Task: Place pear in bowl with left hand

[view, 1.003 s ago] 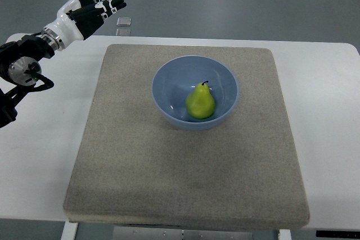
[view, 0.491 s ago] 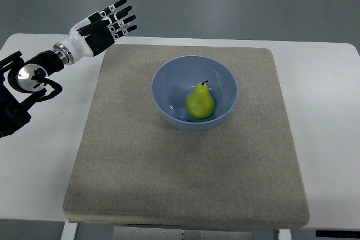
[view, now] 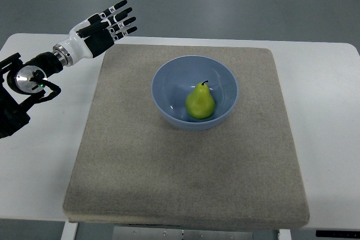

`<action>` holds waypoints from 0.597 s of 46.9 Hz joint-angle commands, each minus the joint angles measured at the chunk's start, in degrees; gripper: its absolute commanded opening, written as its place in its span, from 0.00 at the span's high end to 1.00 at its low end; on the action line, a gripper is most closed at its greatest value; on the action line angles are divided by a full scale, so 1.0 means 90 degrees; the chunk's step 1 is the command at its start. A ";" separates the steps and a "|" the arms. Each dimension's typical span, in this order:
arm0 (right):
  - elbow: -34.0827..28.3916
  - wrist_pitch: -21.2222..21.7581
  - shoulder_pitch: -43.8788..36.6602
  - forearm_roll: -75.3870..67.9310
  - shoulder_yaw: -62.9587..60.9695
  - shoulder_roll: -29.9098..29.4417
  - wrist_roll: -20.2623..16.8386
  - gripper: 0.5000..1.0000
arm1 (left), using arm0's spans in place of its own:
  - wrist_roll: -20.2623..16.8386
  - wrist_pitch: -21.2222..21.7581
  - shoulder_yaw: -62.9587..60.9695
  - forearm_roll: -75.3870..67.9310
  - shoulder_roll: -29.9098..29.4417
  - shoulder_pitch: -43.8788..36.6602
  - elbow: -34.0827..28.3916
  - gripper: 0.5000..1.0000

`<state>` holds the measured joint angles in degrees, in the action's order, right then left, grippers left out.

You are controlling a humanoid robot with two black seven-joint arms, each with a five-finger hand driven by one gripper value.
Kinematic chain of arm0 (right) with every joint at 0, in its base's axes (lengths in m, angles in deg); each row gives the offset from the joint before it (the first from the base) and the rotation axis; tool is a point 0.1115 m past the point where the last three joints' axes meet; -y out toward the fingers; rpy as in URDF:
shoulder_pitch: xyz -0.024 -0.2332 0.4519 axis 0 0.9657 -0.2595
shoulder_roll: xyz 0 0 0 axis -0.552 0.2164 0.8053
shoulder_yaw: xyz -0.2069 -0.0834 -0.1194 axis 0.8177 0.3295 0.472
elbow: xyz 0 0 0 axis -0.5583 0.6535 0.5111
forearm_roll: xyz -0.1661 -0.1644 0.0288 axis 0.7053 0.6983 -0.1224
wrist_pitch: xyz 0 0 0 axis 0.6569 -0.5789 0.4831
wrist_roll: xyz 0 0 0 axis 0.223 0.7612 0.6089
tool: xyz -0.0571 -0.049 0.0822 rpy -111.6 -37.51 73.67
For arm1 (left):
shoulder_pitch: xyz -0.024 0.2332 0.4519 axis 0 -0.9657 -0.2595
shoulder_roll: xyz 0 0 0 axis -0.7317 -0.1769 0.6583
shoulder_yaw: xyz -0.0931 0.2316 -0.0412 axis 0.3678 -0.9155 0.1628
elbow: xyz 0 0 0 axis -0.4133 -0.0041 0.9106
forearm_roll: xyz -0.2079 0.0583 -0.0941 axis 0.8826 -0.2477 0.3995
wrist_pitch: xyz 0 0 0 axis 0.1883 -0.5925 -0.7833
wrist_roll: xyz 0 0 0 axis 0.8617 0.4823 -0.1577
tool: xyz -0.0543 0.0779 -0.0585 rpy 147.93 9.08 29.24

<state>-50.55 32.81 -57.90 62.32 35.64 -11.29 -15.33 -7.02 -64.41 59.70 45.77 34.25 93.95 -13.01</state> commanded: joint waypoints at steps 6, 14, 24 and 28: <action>-0.0009 0.0000 0.0000 -0.0010 0.0010 0.0000 0.0003 0.15 | 0.0000 0.0000 0.0009 -0.0010 0.0007 -0.0137 0.0010 0.01; -0.0009 0.0010 0.0000 -0.0010 0.0020 0.0000 -0.0006 0.15 | 0.0000 0.0000 0.0009 -0.0010 -0.0012 -0.0195 0.0010 0.01; -0.0019 0.0000 0.0000 0.0000 0.0020 0.0000 0.0003 0.15 | 0.0000 0.0000 0.0009 -0.0010 -0.0042 -0.0215 0.0001 0.01; -0.0019 0.0000 0.0000 0.0029 0.0049 0.0000 0.0003 0.15 | 0.0000 0.0000 0.0009 -0.0010 -0.0032 -0.0225 0.0001 0.01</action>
<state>-50.73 32.86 -57.90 62.34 35.86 -11.29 -15.32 -7.06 -64.41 59.78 45.67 33.93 91.95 -13.00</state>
